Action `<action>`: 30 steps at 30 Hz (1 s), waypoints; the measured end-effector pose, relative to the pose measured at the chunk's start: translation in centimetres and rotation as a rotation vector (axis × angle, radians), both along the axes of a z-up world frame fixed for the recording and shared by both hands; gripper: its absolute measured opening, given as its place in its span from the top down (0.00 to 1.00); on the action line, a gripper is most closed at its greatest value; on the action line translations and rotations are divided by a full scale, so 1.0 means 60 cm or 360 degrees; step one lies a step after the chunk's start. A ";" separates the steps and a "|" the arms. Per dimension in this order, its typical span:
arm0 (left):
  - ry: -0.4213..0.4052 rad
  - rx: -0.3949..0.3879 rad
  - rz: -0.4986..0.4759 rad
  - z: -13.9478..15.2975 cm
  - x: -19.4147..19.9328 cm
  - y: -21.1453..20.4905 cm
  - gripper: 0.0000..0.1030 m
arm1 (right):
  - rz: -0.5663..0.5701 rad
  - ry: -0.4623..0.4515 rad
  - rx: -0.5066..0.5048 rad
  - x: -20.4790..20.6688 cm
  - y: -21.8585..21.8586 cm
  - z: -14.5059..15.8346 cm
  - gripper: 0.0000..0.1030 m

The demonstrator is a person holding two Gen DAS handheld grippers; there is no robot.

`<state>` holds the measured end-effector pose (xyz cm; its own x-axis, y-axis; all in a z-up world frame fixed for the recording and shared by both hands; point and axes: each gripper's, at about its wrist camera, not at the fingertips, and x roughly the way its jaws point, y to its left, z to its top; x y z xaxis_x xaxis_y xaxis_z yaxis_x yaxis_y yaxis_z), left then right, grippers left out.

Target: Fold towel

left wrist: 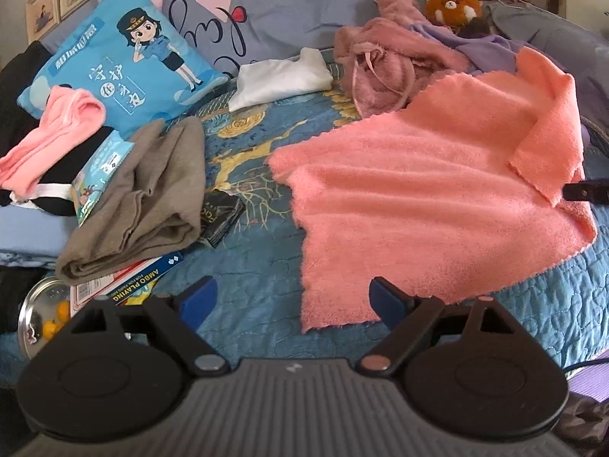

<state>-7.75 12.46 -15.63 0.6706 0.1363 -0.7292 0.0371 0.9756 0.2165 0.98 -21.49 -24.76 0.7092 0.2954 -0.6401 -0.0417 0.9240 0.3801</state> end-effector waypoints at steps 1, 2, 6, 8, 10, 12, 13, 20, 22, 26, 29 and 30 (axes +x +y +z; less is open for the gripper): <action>0.0001 0.0003 0.0000 0.001 0.000 -0.001 0.13 | -0.0038 0.0002 0.0071 0.000 -0.006 -0.002 0.71; 0.0001 0.0005 0.0001 0.001 0.000 -0.001 0.13 | -0.0068 -0.0003 0.0122 -0.001 -0.012 -0.003 0.78; 0.0006 0.0019 0.0003 0.002 -0.001 -0.003 0.13 | -0.0191 -0.0022 0.0327 -0.004 -0.034 -0.006 0.98; 0.0006 0.0021 0.0001 0.003 -0.002 -0.004 0.13 | -0.0227 -0.0079 0.0373 -0.013 -0.041 0.014 0.98; 0.0002 0.0026 0.0002 0.005 -0.002 -0.004 0.13 | -0.0261 -0.0156 0.0408 -0.016 -0.046 0.045 0.98; -0.0006 0.0032 0.0005 0.009 -0.002 -0.003 0.13 | -0.0295 -0.0235 0.0442 -0.018 -0.051 0.077 0.98; -0.0012 0.0027 0.0009 0.012 -0.003 -0.001 0.13 | -0.0279 -0.0281 0.0445 -0.013 -0.049 0.096 0.98; -0.0022 -0.0009 0.0102 0.023 -0.002 0.035 0.11 | 0.0405 -0.0421 0.0350 0.103 0.092 0.220 0.98; -0.0032 -0.0033 0.0144 0.023 -0.003 0.050 0.11 | 0.0733 -0.0337 0.0315 0.134 0.170 0.230 0.98; -0.0066 -0.0068 0.0245 0.021 -0.010 0.081 0.11 | 0.1331 -0.0102 0.0110 0.136 0.327 0.188 0.98; -0.0097 -0.0077 0.0316 0.022 -0.016 0.107 0.11 | 0.1604 0.0031 -0.0191 0.096 0.423 0.122 0.98; -0.0106 -0.0091 0.0334 0.024 -0.019 0.114 0.11 | 0.1642 0.0078 -0.0271 0.083 0.443 0.095 0.98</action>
<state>-8.86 19.31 -14.22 0.6787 0.2379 -0.6949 -0.1806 0.9711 0.1560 5.98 5.10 -19.08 0.1366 0.6457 -0.7513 -0.8284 0.4903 0.2708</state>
